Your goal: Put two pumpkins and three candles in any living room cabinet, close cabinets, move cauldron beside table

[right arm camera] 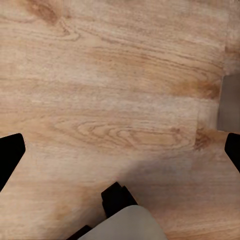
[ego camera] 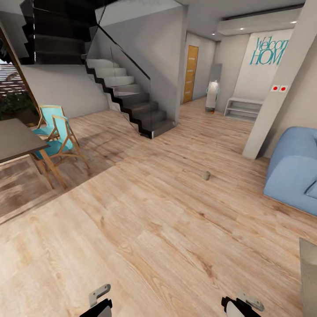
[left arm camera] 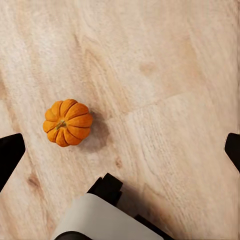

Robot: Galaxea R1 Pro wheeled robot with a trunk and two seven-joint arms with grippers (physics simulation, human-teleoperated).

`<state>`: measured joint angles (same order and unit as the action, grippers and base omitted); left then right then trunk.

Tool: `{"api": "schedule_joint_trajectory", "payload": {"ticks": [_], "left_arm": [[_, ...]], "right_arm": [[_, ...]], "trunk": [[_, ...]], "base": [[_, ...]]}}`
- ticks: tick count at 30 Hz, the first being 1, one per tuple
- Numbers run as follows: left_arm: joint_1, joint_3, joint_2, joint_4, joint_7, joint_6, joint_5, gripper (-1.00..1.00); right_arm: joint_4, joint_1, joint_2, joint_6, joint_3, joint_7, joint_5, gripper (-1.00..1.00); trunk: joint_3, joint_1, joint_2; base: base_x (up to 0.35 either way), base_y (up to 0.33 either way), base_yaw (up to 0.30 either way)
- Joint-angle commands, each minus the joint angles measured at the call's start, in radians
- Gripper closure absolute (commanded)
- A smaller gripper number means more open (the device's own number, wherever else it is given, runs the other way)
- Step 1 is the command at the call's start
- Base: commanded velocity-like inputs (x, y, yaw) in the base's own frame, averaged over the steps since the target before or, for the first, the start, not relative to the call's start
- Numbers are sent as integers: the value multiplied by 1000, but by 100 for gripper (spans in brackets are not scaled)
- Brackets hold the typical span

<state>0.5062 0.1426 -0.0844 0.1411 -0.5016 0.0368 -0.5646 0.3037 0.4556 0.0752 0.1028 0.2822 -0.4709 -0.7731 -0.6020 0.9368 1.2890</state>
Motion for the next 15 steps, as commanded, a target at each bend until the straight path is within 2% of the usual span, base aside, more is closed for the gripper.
{"api": "schedule_joint_trajectory", "payload": {"ticks": [1, 15], "left_arm": [[0, 0, 0, 0, 0, 0, 0, -100], [0, 0, 0, 0, 0, 0, 0, -100]], "right_arm": [[0, 0, 0, 0, 0, 0, 0, -100], [0, 0, -6, -1, 0, 0, 1, -100]], "trunk": [[0, 0, 0], [0, 0, 0]], "base": [[310, -62, 0], [234, -140, 0]]}}
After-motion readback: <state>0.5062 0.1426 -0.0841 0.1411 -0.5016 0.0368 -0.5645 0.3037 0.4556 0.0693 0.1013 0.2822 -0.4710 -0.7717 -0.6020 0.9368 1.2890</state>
